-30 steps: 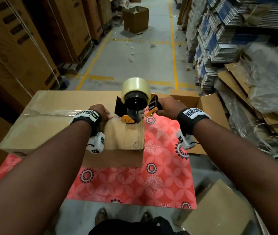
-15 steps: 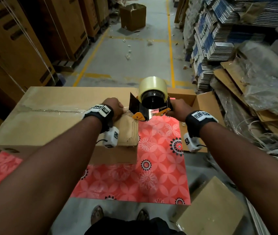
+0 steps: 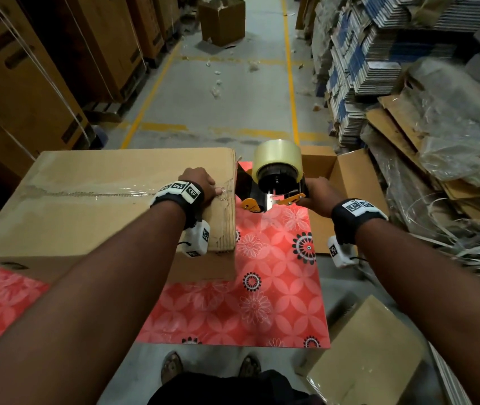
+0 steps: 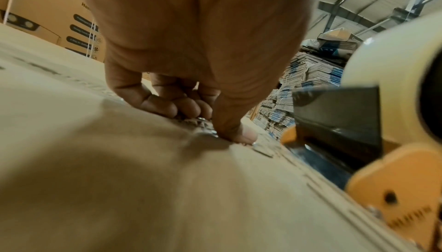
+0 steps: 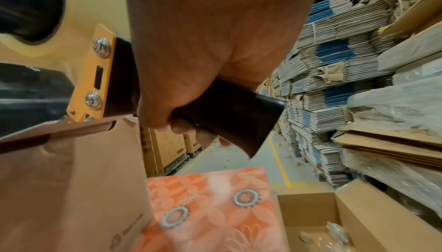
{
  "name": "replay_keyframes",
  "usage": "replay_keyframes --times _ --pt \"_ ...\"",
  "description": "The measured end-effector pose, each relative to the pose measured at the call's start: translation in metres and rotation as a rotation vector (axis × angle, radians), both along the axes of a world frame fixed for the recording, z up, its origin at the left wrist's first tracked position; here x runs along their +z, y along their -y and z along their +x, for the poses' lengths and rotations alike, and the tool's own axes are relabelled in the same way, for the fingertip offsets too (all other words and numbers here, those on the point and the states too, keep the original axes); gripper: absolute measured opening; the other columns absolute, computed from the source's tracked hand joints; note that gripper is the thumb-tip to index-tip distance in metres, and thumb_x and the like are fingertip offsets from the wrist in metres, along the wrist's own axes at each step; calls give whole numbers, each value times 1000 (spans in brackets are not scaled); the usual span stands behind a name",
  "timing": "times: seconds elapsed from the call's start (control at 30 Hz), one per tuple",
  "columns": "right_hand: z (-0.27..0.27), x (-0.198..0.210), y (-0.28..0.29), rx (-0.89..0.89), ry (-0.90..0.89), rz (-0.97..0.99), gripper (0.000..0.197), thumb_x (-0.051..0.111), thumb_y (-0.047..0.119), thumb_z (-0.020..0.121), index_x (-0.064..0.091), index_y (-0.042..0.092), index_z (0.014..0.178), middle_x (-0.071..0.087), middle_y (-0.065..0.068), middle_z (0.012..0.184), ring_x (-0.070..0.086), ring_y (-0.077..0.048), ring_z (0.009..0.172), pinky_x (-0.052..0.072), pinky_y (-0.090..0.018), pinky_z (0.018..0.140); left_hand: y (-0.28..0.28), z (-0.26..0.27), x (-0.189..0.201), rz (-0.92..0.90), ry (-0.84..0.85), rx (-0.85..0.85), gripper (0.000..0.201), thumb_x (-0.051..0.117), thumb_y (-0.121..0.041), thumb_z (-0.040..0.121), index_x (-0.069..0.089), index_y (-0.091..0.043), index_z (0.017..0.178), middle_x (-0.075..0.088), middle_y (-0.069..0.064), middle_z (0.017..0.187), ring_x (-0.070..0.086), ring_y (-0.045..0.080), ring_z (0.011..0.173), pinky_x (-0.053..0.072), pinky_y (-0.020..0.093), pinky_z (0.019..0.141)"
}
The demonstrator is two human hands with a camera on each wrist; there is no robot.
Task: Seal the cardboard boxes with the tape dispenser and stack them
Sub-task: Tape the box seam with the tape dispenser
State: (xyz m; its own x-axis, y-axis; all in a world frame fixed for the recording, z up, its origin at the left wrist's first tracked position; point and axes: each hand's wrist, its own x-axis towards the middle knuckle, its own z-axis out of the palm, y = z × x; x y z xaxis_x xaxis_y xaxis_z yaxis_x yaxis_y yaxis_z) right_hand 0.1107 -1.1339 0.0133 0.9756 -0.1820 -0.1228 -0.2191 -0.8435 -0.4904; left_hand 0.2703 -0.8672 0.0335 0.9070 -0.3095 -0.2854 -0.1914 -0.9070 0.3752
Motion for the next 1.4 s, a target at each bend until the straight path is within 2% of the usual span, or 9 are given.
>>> replay_keyframes --times 0.2,0.33,0.67,0.83,0.93,1.0,1.17,1.3,1.4 --pt "-4 -16 2 7 -45 2 27 76 8 84 66 16 108 68 -3 105 63 -25 102 52 -43 91 1 -1 1 -4 -17 13 36 79 -43 76 74 -20 103 70 4 113 63 25 106 50 31 91" --pt "17 -18 -7 47 -81 -63 27 76 12 85 66 16 109 71 -8 107 65 -27 99 46 -32 81 1 1 -3 10 -22 25 29 78 -44 75 73 -22 94 69 6 113 63 26 102 49 31 85" --pt "25 -29 -7 34 -102 -17 24 75 5 83 64 6 105 65 -6 96 59 -20 88 40 -27 74 6 7 -9 45 -6 61 38 78 -44 76 70 -22 105 61 10 123 61 29 108 49 35 92" --pt "6 -60 -1 65 -307 -144 18 72 17 85 66 11 101 69 -10 100 62 -25 87 45 -29 71 5 9 -12 36 -29 54 36 79 -45 75 71 -23 103 63 8 121 61 28 108 48 33 92" --pt "-6 -83 4 18 -376 -147 12 72 17 83 61 18 89 70 -10 98 62 -26 84 44 -28 69 5 10 -11 29 -59 38 30 77 -45 77 71 -20 91 68 10 112 61 28 104 49 34 88" --pt "-12 -92 5 -59 -386 -100 14 74 17 81 60 18 84 69 -9 94 60 -24 81 43 -28 68 5 9 -10 30 -64 26 28 77 -44 78 70 -19 89 70 9 110 61 28 105 49 34 89" --pt "-14 -104 -3 -324 -351 127 24 74 22 83 70 0 90 69 -17 88 65 -32 80 49 -36 66 4 9 -9 25 -47 35 31 79 -41 76 68 -21 97 66 7 117 60 25 108 48 31 92" --pt "-18 -117 -22 -506 -380 521 20 70 15 84 61 1 72 61 -14 59 54 -25 47 47 -35 53 4 7 -7 27 -40 34 35 78 -41 77 70 -19 102 67 8 117 60 26 109 49 32 94" --pt "-24 -125 -36 -532 -392 631 26 68 14 89 59 6 66 58 -5 50 50 -19 40 43 -26 45 4 5 -7 24 -42 33 35 77 -42 78 70 -19 104 67 8 117 60 26 108 49 32 93"
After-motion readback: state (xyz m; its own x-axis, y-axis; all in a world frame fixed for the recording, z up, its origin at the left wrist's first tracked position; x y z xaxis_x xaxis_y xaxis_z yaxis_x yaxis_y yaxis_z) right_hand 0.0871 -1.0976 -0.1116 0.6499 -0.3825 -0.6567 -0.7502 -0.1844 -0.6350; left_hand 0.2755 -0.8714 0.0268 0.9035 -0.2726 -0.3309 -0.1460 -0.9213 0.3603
